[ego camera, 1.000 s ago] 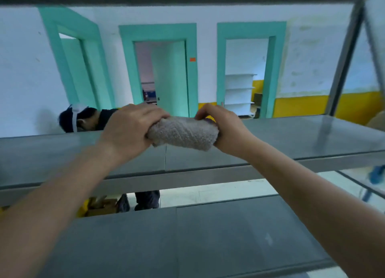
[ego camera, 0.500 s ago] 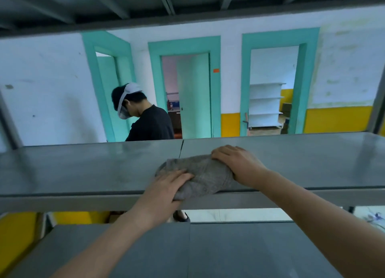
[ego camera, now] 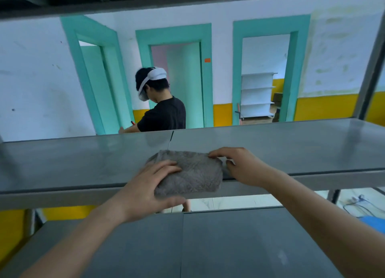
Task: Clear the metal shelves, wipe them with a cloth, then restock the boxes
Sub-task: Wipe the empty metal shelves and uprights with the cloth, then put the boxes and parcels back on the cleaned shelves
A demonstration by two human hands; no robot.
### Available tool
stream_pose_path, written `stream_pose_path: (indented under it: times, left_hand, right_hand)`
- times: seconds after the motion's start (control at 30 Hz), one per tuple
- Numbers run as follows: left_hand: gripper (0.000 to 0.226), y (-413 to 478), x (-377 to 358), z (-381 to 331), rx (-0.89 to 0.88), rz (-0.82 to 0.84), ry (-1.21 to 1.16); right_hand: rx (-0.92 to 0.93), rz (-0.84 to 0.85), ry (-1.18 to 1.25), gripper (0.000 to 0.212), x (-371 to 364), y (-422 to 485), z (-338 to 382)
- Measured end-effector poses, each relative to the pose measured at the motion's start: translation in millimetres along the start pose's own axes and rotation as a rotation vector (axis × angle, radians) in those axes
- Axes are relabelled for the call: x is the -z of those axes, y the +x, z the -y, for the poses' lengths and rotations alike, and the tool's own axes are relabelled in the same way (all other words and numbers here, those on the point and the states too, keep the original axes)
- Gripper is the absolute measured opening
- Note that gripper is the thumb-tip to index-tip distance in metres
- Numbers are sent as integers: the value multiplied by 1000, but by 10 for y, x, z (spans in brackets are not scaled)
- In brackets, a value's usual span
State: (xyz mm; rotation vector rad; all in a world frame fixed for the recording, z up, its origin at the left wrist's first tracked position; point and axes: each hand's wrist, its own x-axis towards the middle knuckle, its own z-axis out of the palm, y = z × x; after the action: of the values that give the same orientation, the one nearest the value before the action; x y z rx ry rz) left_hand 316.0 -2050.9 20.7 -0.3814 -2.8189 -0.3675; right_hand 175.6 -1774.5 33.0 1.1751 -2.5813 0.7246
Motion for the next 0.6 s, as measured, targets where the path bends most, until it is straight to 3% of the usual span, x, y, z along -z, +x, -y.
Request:
stream_pose_path:
  times: [0.13, 0.23, 0.3, 0.4, 0.6]
  left_hand:
    - [48, 90, 74, -174, -33, -159, -158]
    - [20, 167, 29, -405, -159, -369, -326]
    - [13, 149, -83, -573, -258, -416, -439]
    - [12, 93, -312, -748, -383, -319, -593]
    - [12, -208, -844, -964, -460, 10, -857]
  right_hand:
    - [-94, -199, 179, 39, 13, -290, 190]
    - [-182, -404, 340, 32, -50, -672, 433]
    - [-258, -574, 404, 32, -165, -963, 594]
    - [-405, -793, 503, 31, -406, -1400, 760]
    - [-739, -950, 606, 26, -945, -2278, 1185]
